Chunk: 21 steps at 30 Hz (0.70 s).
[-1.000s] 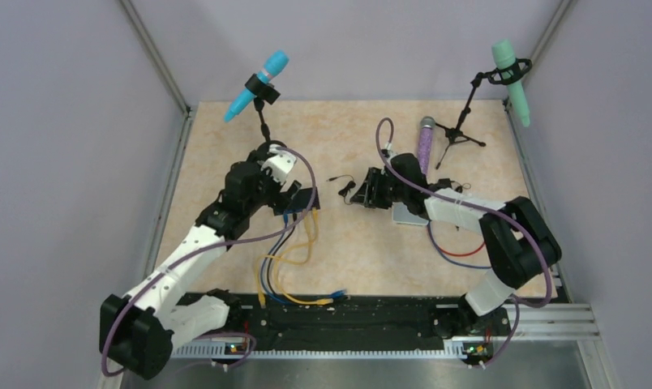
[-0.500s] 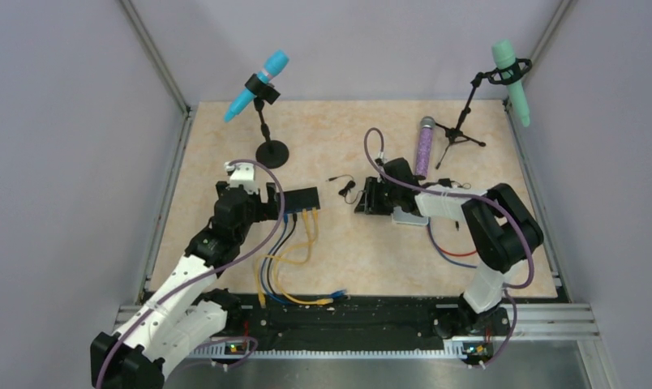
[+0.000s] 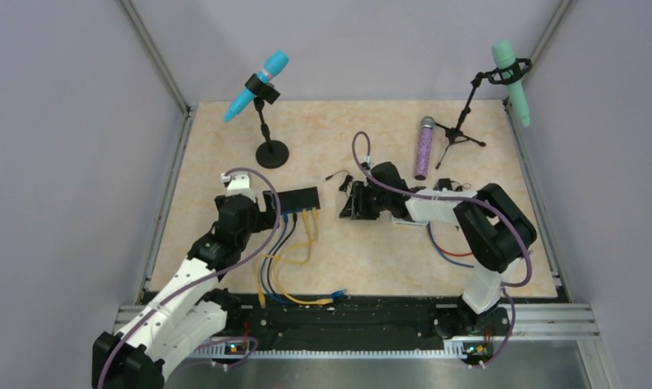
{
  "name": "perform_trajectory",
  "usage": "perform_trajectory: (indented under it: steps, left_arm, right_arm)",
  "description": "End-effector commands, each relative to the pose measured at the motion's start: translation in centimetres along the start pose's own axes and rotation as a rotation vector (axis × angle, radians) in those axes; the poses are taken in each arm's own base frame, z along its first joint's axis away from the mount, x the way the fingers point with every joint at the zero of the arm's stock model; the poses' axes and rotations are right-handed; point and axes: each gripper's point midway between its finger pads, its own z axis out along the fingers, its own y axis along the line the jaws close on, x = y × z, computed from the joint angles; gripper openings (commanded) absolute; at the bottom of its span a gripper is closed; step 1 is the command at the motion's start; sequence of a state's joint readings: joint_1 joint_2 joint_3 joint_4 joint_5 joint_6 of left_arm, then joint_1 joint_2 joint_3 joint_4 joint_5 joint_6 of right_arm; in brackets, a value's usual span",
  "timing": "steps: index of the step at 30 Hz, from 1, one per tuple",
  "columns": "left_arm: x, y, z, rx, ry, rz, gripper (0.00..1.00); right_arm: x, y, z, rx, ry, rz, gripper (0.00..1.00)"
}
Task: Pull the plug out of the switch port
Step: Pull the connector from the switch port.
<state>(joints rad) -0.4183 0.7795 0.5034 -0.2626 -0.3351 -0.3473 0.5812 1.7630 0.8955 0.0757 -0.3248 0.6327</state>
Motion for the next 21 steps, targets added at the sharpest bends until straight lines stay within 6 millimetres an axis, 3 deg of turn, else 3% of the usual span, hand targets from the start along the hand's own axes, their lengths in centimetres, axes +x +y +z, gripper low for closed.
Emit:
perform_trajectory:
  steps: [1,5,10,14,18,21]
  left_arm:
    - [-1.1,-0.6,0.4,0.019,-0.029,0.004,0.99]
    - [-3.1,-2.5,0.7,0.107,-0.034,0.136,0.99]
    - [-6.6,-5.8,0.9,0.281,-0.053,0.451,0.99]
    - [-8.1,-8.0,0.6,0.414,-0.029,0.681,0.99]
    - [-8.0,-7.7,2.2,0.422,0.027,0.862,0.99]
    - [-5.7,-6.9,4.2,0.439,0.123,1.025,0.99]
  right_arm:
    - [0.1,7.3,0.1,-0.245,-0.013,0.009,0.43]
    - [0.5,8.3,1.8,-0.31,-0.006,0.104,0.43]
    - [0.5,8.9,3.6,-0.38,0.007,0.224,0.43]
    - [0.5,9.1,4.3,-0.415,0.009,0.269,0.42]
    - [0.5,9.0,4.3,-0.423,-0.003,0.296,0.42]
    - [0.9,9.0,4.4,-0.439,0.006,0.319,0.42]
